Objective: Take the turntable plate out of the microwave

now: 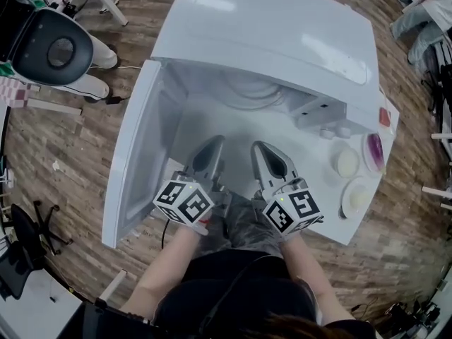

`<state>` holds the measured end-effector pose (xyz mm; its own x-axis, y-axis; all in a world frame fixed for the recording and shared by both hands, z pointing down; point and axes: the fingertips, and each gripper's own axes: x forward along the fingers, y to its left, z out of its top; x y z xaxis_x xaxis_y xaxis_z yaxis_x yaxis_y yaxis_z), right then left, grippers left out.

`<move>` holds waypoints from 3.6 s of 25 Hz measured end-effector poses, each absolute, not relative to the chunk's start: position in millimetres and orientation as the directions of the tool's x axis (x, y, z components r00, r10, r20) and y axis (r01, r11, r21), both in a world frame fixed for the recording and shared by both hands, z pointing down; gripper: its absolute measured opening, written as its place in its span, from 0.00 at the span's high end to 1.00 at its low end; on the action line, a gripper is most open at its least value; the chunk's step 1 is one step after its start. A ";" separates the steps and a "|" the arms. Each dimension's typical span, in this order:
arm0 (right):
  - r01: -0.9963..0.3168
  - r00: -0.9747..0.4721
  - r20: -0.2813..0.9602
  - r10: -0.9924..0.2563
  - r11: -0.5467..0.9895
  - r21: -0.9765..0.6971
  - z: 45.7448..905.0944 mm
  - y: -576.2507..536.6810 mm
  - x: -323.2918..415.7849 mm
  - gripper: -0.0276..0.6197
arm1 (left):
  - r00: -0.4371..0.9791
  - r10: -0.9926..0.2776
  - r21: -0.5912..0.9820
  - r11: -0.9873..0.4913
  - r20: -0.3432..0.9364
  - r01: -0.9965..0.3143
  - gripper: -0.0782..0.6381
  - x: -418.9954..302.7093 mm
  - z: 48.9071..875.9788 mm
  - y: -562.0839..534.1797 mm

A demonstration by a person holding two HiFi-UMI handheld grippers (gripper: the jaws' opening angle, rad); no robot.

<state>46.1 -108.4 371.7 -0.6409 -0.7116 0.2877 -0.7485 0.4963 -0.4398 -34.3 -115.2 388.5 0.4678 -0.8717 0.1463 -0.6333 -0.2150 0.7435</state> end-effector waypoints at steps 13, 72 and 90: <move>-0.631 -0.606 0.297 -0.738 0.219 -0.744 416.3 -156.0 55.9 0.92 | 0.447 -0.887 0.909 -0.083 0.120 -0.408 0.87 -40.8 423.8 -147.0; -0.137 -0.584 0.189 -0.789 -0.133 -0.982 453.0 -180.5 63.6 0.88 | 0.362 -0.932 1.000 0.002 0.005 -0.007 0.73 -49.8 450.3 -198.7; -0.192 -0.625 0.205 -0.754 -0.106 -0.976 450.5 -161.0 61.5 0.88 | 0.335 -0.942 0.997 0.041 0.014 0.073 0.84 -58.5 456.9 -190.3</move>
